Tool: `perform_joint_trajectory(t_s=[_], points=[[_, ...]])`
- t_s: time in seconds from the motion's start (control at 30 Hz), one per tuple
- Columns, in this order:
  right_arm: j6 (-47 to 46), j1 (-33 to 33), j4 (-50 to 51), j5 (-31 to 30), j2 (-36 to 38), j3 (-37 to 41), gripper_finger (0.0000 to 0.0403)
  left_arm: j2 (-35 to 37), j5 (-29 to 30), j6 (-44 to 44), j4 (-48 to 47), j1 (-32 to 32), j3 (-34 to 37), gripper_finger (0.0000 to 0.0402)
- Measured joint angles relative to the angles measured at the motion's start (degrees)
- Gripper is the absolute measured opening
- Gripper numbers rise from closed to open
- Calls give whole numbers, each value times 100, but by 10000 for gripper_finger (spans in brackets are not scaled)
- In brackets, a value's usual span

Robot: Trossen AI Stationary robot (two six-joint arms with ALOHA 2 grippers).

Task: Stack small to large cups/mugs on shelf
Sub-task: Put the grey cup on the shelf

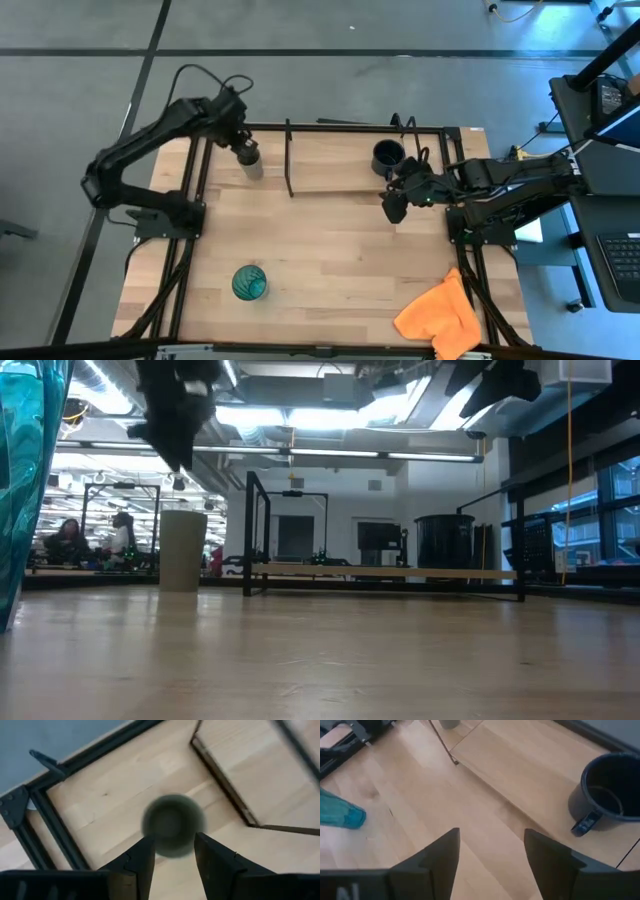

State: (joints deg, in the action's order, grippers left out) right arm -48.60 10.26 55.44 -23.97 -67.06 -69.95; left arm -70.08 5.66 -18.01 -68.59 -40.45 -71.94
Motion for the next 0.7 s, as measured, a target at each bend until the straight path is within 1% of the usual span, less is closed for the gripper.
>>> perform_joint_trajectory(t_s=[0.07,0.2,0.3,0.37,0.47,0.7], points=[[-158,0,2,0,-34,0,223,-230,-75,333,-5,-302,0,131],[-367,1,33,-56,-111,0,223,-573,150,861,-201,-631,0,131],[-206,-5,35,-88,-159,0,223,-715,257,1153,-213,-683,0,131],[-60,-61,37,-96,-187,0,223,-797,174,1164,-210,-685,0,131],[87,-162,44,-95,-191,0,223,-904,-106,1203,-138,-679,0,131],[238,-299,46,-69,-191,0,223,-1247,-59,1405,-1,-748,-2,131]])
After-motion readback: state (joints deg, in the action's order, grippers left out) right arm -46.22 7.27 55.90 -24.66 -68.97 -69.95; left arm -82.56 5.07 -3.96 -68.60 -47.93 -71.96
